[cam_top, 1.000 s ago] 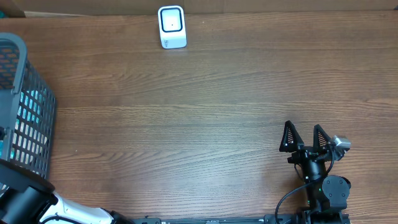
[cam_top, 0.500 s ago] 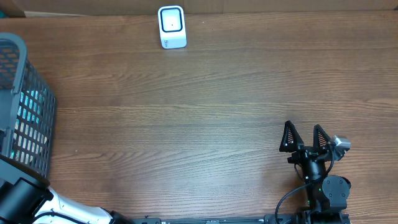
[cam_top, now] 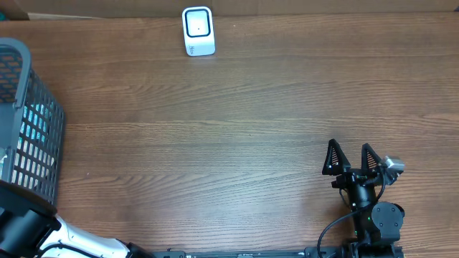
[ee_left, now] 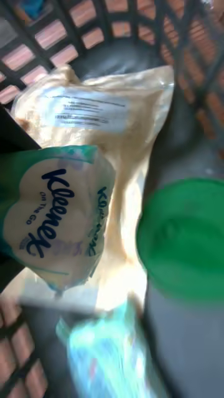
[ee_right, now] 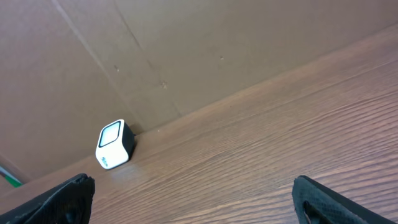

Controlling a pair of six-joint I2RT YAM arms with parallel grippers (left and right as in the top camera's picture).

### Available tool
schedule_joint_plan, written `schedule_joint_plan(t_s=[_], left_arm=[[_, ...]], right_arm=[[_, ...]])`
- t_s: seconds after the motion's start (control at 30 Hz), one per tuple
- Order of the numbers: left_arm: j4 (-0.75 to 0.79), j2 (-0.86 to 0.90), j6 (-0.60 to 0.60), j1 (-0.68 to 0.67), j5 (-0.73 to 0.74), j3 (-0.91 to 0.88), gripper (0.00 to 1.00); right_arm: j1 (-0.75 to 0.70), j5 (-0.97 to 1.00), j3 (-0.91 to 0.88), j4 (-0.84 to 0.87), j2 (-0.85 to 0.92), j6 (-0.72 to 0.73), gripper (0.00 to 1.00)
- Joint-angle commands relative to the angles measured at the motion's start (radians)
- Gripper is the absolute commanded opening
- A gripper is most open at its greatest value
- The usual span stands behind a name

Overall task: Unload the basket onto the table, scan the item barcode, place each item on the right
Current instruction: 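Grasp the teal Kleenex tissue pack in the basket with the left gripper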

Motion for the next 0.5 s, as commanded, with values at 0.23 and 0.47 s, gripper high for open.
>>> schedule_joint_plan(t_s=[0.23,0.47], left_arm=[[-0.253,-0.074,-0.056,-0.179,0.341,0.562,0.26],[-0.335,-0.248,-0.048,-0.569,0.272,0.596,0.29]], right_arm=[[-0.003,0.003,-0.011,0.007,-0.009,0.000,1.00],[-0.003,0.003,-0.011,0.007,-0.009,0.000,1.00]])
